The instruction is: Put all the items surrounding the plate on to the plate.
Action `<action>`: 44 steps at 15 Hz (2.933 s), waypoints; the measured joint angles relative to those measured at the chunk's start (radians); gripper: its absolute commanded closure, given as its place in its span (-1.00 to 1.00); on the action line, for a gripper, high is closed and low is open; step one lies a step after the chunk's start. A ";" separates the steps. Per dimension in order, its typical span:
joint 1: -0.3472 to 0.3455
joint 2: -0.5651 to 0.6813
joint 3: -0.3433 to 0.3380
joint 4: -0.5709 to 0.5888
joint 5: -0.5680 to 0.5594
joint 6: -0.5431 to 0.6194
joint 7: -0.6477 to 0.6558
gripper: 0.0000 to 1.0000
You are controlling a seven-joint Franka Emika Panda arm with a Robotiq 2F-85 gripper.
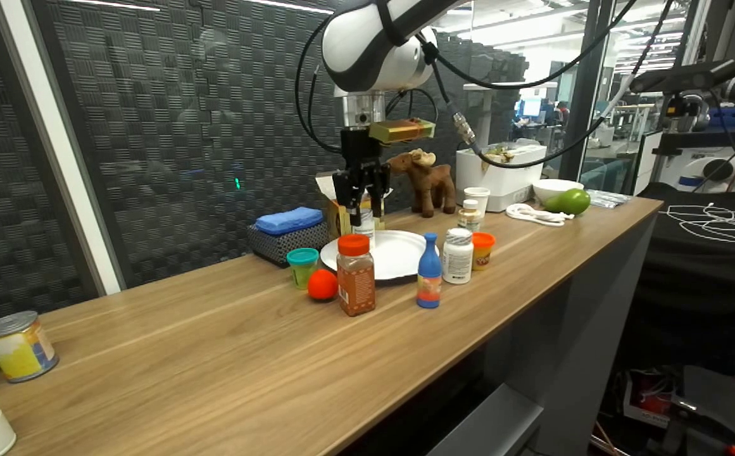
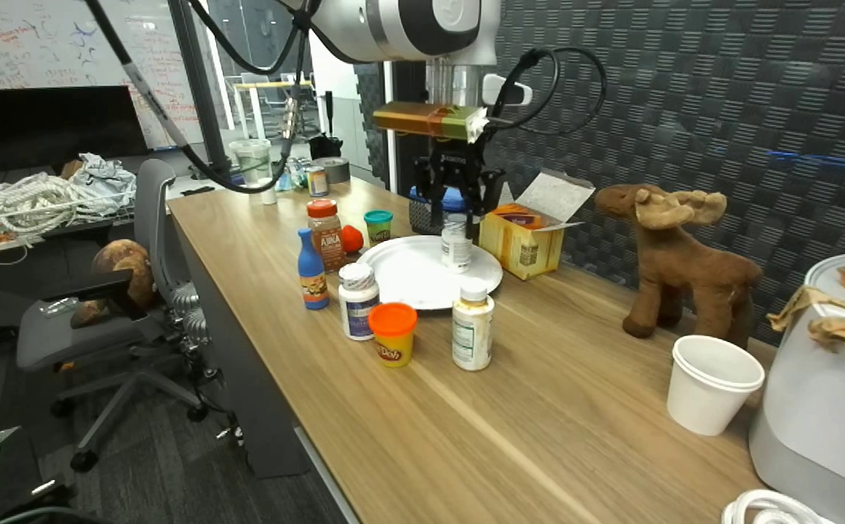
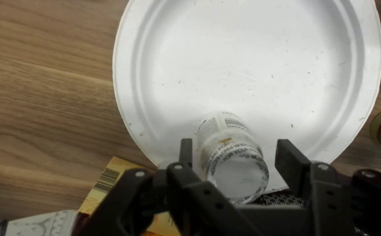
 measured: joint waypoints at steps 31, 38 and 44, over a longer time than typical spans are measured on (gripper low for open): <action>-0.131 -0.380 -0.123 -0.483 0.054 0.012 0.138 -1.00; -0.134 -0.345 -0.124 -0.486 0.062 0.018 0.137 -0.09; -0.134 -0.338 -0.125 -0.484 0.058 0.043 0.137 0.58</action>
